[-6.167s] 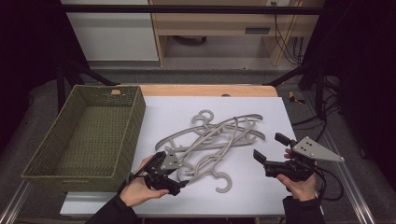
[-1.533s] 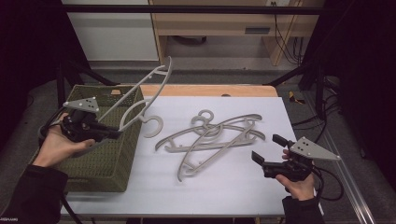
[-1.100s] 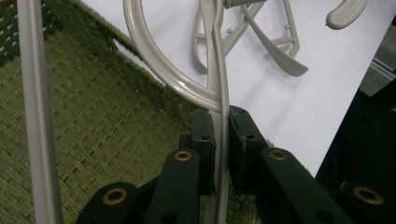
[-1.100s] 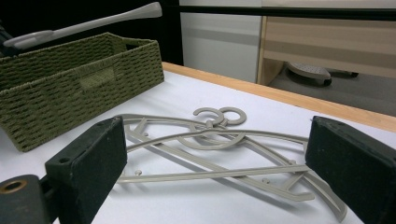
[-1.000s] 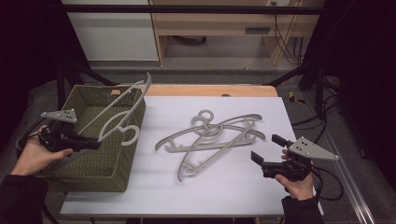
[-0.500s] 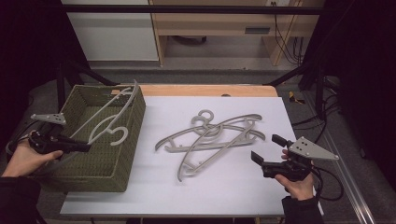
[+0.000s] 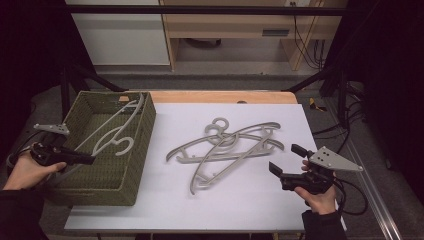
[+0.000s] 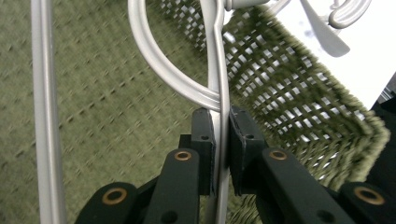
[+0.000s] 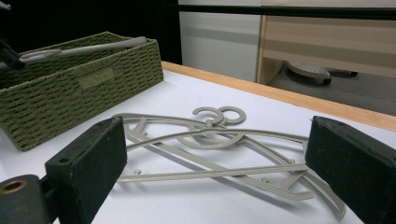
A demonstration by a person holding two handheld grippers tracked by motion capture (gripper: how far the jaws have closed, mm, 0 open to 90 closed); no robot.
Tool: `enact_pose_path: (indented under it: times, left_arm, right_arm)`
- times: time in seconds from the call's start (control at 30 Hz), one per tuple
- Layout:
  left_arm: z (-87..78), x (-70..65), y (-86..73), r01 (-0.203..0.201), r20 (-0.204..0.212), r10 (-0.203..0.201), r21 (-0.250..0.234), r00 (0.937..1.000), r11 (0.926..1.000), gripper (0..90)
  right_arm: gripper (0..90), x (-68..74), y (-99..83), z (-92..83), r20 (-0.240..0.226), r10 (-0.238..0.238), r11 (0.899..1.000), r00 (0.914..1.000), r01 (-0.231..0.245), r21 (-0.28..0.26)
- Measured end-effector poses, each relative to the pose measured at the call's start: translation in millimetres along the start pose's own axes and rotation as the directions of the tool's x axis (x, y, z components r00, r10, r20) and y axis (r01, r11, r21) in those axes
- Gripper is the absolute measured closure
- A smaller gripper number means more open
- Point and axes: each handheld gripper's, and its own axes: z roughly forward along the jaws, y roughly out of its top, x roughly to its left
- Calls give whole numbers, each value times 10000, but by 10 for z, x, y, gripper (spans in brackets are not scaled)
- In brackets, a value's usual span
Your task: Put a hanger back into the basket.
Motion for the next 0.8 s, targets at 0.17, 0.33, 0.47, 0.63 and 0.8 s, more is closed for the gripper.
enact_pose_path:
  times: [0.17, 0.33, 0.47, 0.63, 0.8]
  left_arm:
    - [89, 22, -14, 130, 79, -132, 187, 9999, 9997, 814]
    - [219, 34, -3, 304, 52, -307, 481, 9995, 9984, 813]
    - [303, 60, -7, 507, 22, -510, 753, 9987, 9959, 812]
    - [305, 68, -9, 678, -931, -577, 1103, 9940, 9916, 792]
    - [314, 57, -40, 698, -1455, -527, 1152, 9880, 9909, 767]
  right_arm:
    - [56, 3, -3, 9, 6, 6, 10000, 10000, -6, 32]
    - [57, 4, -3, 10, -23, -15, 10000, 10000, 15, 37]
    - [57, 6, -3, 9, -18, 9, 10000, 10000, -9, 33]
    - [56, 3, -2, 4, -32, 30, 10000, 10000, -30, 19]
    - [57, 6, -2, 7, -35, 25, 10000, 10000, -25, 16]
